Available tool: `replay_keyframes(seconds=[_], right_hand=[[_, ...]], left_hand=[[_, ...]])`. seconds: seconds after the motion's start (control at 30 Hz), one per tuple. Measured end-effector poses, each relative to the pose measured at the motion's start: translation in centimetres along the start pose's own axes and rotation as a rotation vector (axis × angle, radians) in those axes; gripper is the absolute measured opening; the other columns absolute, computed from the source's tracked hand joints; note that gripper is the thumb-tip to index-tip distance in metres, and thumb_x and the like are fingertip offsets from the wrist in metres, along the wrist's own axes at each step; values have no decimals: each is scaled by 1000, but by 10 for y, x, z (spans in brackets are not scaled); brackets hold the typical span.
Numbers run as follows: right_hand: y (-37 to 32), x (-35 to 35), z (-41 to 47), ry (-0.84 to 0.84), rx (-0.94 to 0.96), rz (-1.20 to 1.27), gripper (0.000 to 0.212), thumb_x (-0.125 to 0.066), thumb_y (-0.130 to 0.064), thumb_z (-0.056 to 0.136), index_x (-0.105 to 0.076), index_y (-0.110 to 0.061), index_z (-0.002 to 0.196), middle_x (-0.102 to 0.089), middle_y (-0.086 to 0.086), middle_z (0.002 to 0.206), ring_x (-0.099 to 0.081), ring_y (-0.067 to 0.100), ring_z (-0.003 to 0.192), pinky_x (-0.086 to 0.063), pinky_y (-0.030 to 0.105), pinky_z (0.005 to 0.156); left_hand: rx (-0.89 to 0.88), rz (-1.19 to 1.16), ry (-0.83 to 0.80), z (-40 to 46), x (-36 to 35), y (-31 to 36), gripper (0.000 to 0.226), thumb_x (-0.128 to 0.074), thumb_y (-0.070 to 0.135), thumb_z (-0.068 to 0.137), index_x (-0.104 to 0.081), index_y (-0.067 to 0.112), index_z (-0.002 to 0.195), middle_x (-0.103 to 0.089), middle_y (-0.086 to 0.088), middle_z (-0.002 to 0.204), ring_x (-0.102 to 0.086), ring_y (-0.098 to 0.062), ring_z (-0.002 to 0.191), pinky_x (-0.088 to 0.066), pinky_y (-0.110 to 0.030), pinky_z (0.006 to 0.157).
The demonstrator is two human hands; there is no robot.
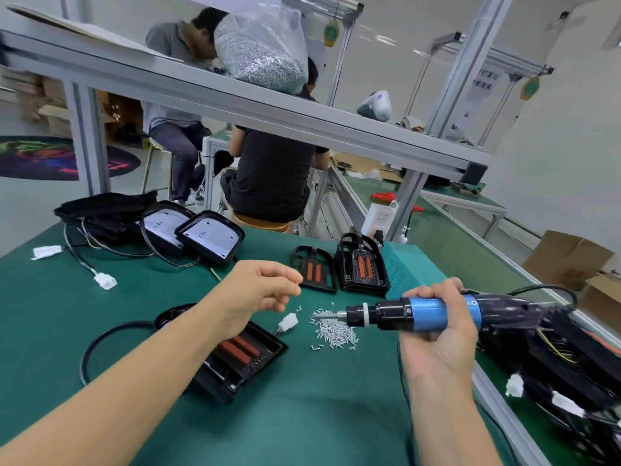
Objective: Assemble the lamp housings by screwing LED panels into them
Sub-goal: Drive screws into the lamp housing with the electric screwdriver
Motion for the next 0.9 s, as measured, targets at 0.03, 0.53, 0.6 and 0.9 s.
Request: replay_keyframes(seconds=[0.03,0.53,0.6,0.9], right_hand=[[3,-7,-2,-17,-5,16,21,-63,0,84,-59,-21,87,-56,-6,68,-56,10,57,-52,25,72],[42,-60,-23,-137,-23,-11,22,-66,-4,74,-59,-20,87,-57,-7,63,-57,8,55,-53,22,68],[43,-61,-23,-150,-23,-15,25,-67,-4,71,-59,-21,88,-56,-7,65,-56,8,56,-53,22,68],[44,-59,-24,-127,-20,-55,22,-60,1,88,-59,-21,88,-57,-6,72,-56,8,59,-52,23,73]], left_hand=[[5,-32,-5,-4,5,-1,13,-72,-6,73,-75,6,74,-62,-8,64,-54,-11,53,-48,-19,51],[73,-386,-27,-36,39,-19,18,-66,6,72,-71,2,88,-66,-8,72,-57,-9,55,-51,-19,51],[68,-376,-34,-37,40,-19,21,-66,9,70,-70,2,90,-65,-7,72,-56,-9,55,-50,-19,51],[49,-311,-1,-36,37,-19,13,-59,-2,86,-69,-2,95,-65,-7,70,-55,-9,55,-49,-18,51]])
Point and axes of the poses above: each hand's wrist, its own z-axis towards the middle knuckle, its own x-axis out of the back of the hand, y = z × x, the point moved 1 cm from there along z, towards the middle knuckle
